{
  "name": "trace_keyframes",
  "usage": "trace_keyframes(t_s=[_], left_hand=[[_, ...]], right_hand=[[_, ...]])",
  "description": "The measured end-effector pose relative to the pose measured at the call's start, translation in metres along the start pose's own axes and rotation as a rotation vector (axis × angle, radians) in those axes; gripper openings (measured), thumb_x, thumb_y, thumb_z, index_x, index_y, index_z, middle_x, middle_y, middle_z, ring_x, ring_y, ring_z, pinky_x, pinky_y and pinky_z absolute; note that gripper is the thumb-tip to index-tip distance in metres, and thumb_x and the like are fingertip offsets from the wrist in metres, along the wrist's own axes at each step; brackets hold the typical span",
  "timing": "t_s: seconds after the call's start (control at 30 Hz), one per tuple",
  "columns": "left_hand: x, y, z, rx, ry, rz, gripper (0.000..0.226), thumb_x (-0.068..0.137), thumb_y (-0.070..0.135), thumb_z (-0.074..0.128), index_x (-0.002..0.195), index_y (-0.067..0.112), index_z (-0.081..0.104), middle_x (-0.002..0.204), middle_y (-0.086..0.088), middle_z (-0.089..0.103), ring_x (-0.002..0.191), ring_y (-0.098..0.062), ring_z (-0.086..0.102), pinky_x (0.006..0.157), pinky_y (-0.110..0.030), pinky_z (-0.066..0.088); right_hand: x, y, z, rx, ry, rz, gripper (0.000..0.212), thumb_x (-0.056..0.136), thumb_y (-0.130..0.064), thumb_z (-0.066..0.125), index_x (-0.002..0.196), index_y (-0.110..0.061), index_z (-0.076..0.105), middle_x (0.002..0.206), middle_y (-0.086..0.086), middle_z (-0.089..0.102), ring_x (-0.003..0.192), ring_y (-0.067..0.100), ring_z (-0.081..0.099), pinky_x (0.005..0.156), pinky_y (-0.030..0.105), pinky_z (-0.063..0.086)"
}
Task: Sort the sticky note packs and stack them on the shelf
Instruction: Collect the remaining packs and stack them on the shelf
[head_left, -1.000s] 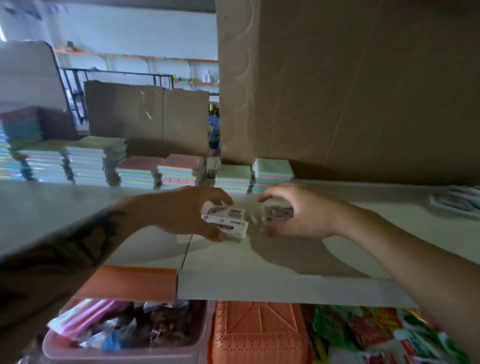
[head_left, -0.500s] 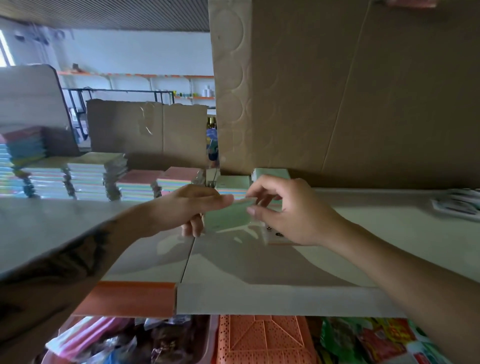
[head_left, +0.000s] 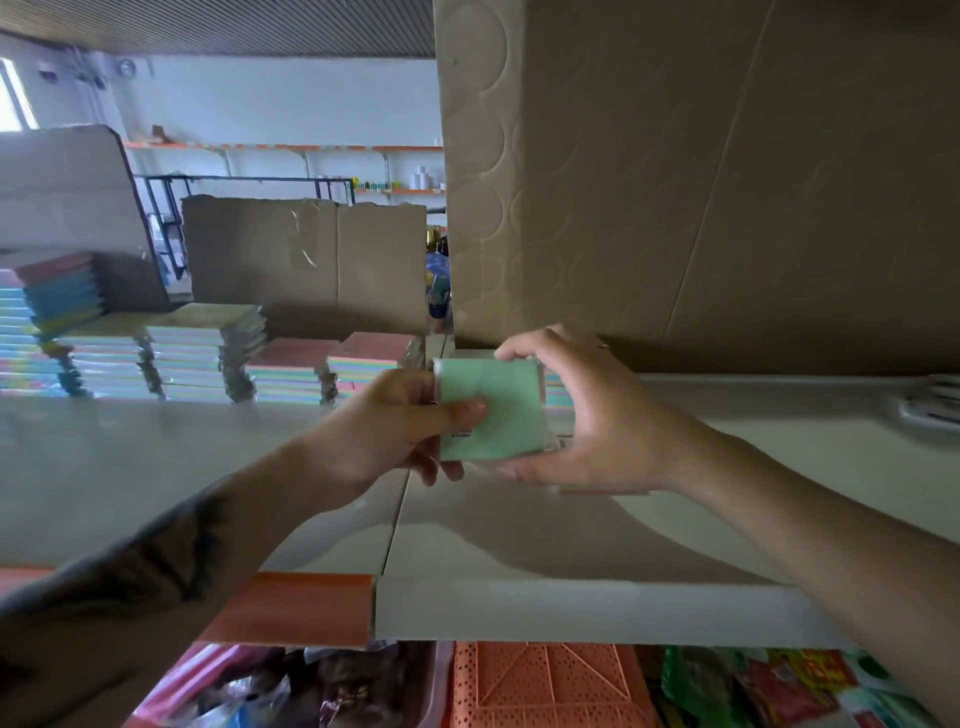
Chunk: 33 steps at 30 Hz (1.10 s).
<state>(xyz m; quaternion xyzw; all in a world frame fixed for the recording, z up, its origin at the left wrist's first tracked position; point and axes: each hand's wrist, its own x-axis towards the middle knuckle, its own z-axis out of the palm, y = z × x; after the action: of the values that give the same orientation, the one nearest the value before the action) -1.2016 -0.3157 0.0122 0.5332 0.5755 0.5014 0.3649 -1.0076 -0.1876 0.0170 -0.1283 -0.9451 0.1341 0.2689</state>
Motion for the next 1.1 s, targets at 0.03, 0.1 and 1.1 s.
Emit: trace_keyframes(t_s=[0.03,0.1,1.1], left_hand=[[0.0,-0.001,0.0,-0.014,-0.015,-0.021,0.026,0.08,0.031,0.072,0.095,0.009,0.072,0.078,-0.008,0.07,0.059,-0.024,0.064,0.052,-0.031,0.046],[0.0,-0.004,-0.001,0.022,-0.013,-0.054,0.023,0.078,0.036,0.079,0.091,0.017,0.076,0.082,-0.007,0.072,0.064,-0.024,0.066,0.055,-0.033,0.047],[0.131,0.031,-0.043,1.087,-0.058,-0.138,0.07,0.075,0.03,0.09,0.135,0.02,0.057,0.076,0.001,0.064,0.049,-0.018,0.055,0.06,-0.032,0.049]], right_hand=[[0.0,0.0,0.001,0.013,-0.002,-0.003,0.081,0.065,-0.057,0.09,0.132,-0.035,0.05,0.122,-0.02,0.051,0.116,0.003,0.048,0.099,0.024,0.041],[0.0,0.001,0.002,0.063,-0.003,0.016,0.078,0.064,-0.052,0.092,0.13,-0.033,0.054,0.118,-0.024,0.054,0.113,0.005,0.054,0.098,0.028,0.045],[-0.035,0.044,-0.006,-0.186,-0.298,0.253,0.073,0.068,-0.092,0.056,0.125,-0.049,0.045,0.114,-0.027,0.054,0.108,0.002,0.05,0.099,0.036,0.045]])
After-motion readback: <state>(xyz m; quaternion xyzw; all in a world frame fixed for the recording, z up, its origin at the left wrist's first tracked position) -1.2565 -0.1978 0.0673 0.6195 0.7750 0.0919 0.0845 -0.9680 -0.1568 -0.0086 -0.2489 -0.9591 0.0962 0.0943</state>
